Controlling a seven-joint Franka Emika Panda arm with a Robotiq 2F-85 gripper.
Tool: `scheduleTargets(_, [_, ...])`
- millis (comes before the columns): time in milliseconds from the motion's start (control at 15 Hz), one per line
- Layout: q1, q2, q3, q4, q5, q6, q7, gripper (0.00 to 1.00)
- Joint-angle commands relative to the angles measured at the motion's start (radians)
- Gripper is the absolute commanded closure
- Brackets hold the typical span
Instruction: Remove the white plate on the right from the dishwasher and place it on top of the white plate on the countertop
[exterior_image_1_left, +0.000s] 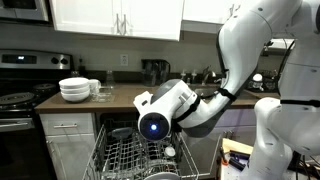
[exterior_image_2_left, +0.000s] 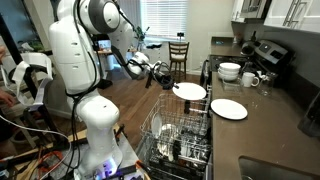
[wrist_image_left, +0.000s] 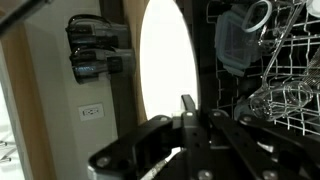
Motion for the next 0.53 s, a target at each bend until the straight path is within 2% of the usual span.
scheduleTargets(0, [-0.03, -0.077, -0.012, -0.027, -0.051, 0.06, -0.093, 0.98])
scheduleTargets(67, [-0.038, -0.085, -0.021, -0.026, -0.049, 0.088, -0.113, 0.98])
scheduleTargets(133, [-0.024, -0.027, -0.006, 0.001, -0.013, 0.048, -0.051, 0.98])
scheduleTargets(200, [-0.028, -0.031, -0.009, 0.001, -0.012, 0.059, -0.056, 0.93])
scheduleTargets(467, [-0.028, -0.015, -0.006, 0.001, -0.01, 0.059, -0.053, 0.93])
